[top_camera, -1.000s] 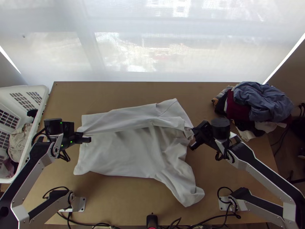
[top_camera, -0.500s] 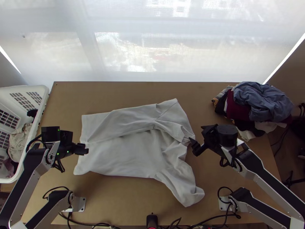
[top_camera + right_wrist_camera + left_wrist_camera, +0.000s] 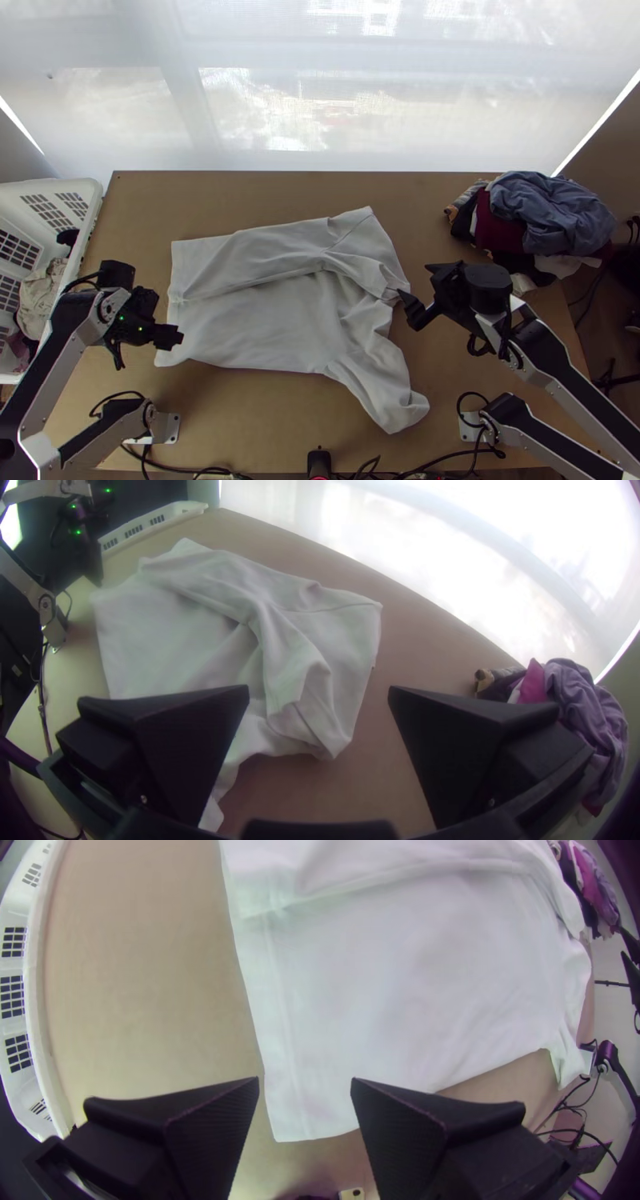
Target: Fold the t-shirt
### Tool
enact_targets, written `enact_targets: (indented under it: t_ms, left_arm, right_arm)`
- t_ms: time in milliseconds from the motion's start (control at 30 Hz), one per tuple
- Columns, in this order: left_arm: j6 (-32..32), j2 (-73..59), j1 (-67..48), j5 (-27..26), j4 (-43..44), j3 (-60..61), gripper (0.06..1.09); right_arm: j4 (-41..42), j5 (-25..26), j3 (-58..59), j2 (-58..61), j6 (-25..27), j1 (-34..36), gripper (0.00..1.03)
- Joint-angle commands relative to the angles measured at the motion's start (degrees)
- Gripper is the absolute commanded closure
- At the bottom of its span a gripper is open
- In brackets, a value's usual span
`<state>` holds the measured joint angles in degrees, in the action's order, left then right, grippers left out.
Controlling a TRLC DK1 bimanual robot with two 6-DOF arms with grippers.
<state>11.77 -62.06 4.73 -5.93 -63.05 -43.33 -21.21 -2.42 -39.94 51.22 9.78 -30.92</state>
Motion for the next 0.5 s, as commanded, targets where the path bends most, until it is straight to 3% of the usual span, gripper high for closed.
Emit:
enact_targets:
  t_ms: [0, 300, 467]
  left_arm:
    - [-0.61, -8.6, -1.48, 0.75, -3.84, -2.02, 0.39]
    - [-0.34, -11.5, -1.92, 3.65, -0.94, -1.23, 0.4]
    - [-0.43, -14.4, -1.92, 3.56, 0.29, -0.09, 0.58]
  right_arm:
    - [-2.43, 0.04, -2.16, -1.21, -0.99, -0.55, 0.06]
    - [-8.93, 0.04, -8.48, -2.0, -1.61, -2.66, 0.06]
    - [-11.75, 0.04, -11.38, -2.0, -1.61, -4.42, 0.06]
